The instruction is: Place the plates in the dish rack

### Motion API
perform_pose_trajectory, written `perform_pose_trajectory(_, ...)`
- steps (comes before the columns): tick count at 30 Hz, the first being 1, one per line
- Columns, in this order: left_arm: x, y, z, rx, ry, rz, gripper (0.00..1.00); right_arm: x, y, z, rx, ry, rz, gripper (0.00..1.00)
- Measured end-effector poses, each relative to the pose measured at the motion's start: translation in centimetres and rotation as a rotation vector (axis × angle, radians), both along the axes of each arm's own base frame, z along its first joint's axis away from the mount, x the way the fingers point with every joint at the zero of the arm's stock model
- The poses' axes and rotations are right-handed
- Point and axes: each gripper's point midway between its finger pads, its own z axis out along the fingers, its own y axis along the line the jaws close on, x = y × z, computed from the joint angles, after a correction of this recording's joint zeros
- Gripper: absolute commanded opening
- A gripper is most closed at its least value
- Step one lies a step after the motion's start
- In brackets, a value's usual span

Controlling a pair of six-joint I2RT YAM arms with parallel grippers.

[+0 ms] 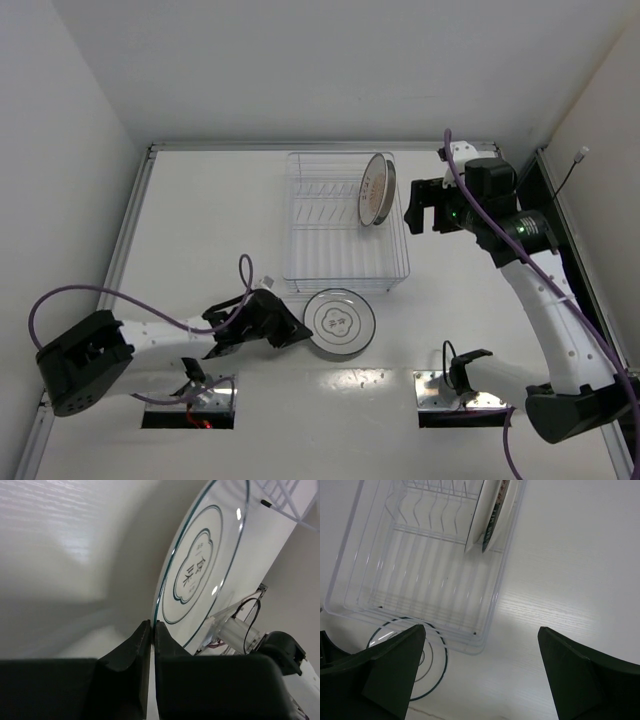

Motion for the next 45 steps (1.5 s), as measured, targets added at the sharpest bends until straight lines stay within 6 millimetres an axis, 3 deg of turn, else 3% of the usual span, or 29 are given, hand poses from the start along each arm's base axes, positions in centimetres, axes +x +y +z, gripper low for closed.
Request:
perform_pose_trajectory(5,-0.7,0.8,2.9,0.008,-0.031,-0.019,0.00,-0.4,0.6,-0.9,0.018,0.028,0.033,0.86)
perform_pose_trajectory(7,-0.9,1.2,4.7,0.012,-0.048,-0.024,0.00,-0.8,1.4,-1.6,0.044,0.051,0.067,0.78)
perform_pose_trajectory(9,-0.9,1.5,7.1,0.002,-0.074,-0.023,0.00,-1.3,2.2,-1.9,0.076,0.071,0.101,0.76)
perform_pose_trajectory(11,-0.9,1.8,9.5,-0.006,-0.102,-0.027,0.00,-1.9,3.3,-2.0,0.130,0.092,0.147,0.61)
perform_pose_trajectory(12,-1.0,1.9,10.8,-0.014,-0.115,-0.027,0.00,-2.1,3.6,-2.0,0.143,0.096,0.160,0.61)
perform_pose_trajectory(13,-1.2,2.2,11.3,-0.002,-0.112,-0.030,0.00,-2.4,4.2,-1.9,0.173,0.102,0.182,0.48)
perform_pose_trajectory(15,-0.9,2.1,14.2,-0.026,-0.158,-0.038,0.00,-2.9,5.2,-1.4,0.224,0.103,0.226,0.32)
perform_pose_trajectory(16,-0.7,1.9,15.7,-0.038,-0.180,-0.035,0.00,-3.2,5.8,-1.1,0.256,0.101,0.249,0.18)
perform_pose_trajectory(18,-0.1,1.6,18.4,-0.055,-0.233,-0.037,0.00,-3.7,6.8,-0.6,0.311,0.099,0.292,0.02)
perform_pose_trajectory(19,0.2,1.4,19.6,-0.059,-0.261,-0.041,0.00,-3.9,7.4,-0.3,0.341,0.100,0.314,0.00)
perform_pose_trajectory(21,0.9,0.9,21.5,-0.055,-0.313,-0.053,0.00,-4.4,8.4,-0.3,0.396,0.114,0.357,0.00)
perform_pose_trajectory(24,1.8,0.1,22.9,-0.042,-0.373,-0.073,0.00,-4.8,9.6,-0.9,0.464,0.157,0.412,0.00)
perform_pose_trajectory(26,2.1,-0.1,22.6,-0.022,-0.387,-0.090,0.00,-5.1,10.2,-1.5,0.496,0.190,0.434,0.04)
perform_pose_trajectory(29,2.4,-0.2,21.8,0.019,-0.400,-0.115,0.00,-5.4,10.8,-1.5,0.534,0.213,0.465,0.20)
perform_pose_trajectory(38,3.5,0.2,21.9,0.047,-0.454,-0.127,0.00,-5.8,11.2,-1.1,0.581,0.222,0.529,0.30)
perform_pose_trajectory(45,4.1,0.8,23.3,0.031,-0.490,-0.116,0.00,-6.1,10.4,-3.7,0.612,0.297,0.512,0.36)
